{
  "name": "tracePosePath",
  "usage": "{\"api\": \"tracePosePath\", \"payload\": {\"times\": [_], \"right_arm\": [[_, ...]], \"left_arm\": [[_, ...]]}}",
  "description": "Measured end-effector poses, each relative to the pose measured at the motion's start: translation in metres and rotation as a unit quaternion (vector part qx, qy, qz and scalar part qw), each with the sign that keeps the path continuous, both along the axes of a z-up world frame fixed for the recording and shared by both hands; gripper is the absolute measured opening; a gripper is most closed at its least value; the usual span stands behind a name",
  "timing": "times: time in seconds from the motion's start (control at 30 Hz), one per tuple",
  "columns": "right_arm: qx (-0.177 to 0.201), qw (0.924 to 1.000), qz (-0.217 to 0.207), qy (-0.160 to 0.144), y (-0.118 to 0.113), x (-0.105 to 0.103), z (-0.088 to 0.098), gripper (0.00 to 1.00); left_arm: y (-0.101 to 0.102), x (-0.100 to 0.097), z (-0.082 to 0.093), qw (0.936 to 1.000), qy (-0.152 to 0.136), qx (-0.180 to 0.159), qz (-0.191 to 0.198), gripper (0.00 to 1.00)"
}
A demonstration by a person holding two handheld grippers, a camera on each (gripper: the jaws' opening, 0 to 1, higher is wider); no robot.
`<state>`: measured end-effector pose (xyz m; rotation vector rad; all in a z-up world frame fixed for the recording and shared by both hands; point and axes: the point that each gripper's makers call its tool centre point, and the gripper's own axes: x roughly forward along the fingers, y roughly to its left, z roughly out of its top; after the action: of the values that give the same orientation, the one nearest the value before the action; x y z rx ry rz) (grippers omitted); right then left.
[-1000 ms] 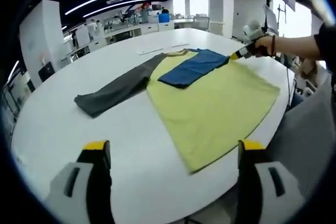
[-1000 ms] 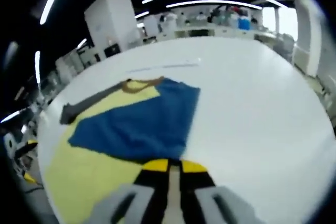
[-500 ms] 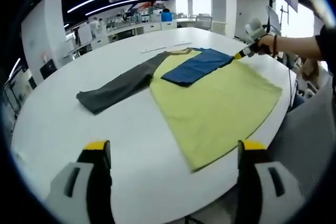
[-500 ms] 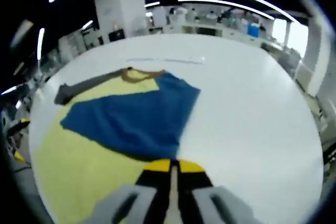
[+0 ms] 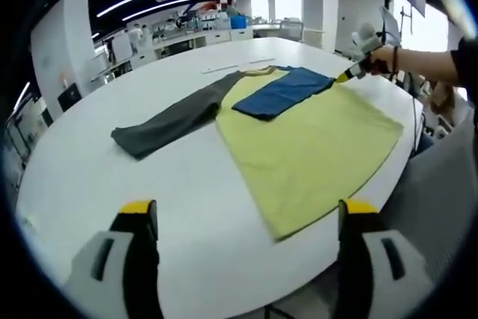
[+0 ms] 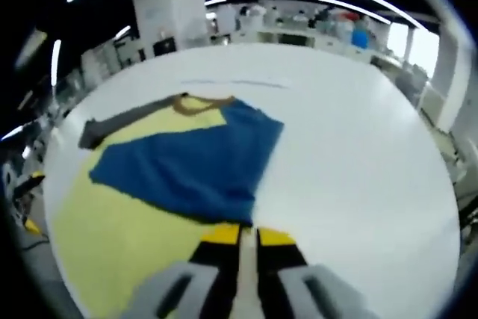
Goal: Fold the garment on the visible template until the final outline fits inside the template.
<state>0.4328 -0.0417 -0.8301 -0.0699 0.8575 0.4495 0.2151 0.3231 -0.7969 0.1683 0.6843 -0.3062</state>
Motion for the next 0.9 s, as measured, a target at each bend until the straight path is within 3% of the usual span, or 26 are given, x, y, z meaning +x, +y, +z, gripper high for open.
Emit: {"api": "tracePosePath", "payload": {"times": [0.27,0.4,0.63,0.9], "right_arm": [[0.063,0.9975,-0.032,0.006,0.008,0.004,-0.003,0.12],[0.035,0.999,-0.026,0.006,0.01,0.002,-0.01,0.09],[0.022,0.9997,-0.012,-0.007,0.012,0.005,-0.011,0.0],[-0.005,0.9997,0.025,-0.004,0.003,0.011,-0.012,0.0]], "left_arm": [[-0.002,0.003,0.001,1.0,-0.002,0.002,-0.005,0.98],[0.0,0.003,0.002,1.0,-0.002,0.003,-0.003,0.98],[0.01,0.004,0.005,0.9999,-0.006,0.002,0.011,0.98],[0.018,0.009,0.008,0.9998,-0.01,0.007,0.017,0.98]]}}
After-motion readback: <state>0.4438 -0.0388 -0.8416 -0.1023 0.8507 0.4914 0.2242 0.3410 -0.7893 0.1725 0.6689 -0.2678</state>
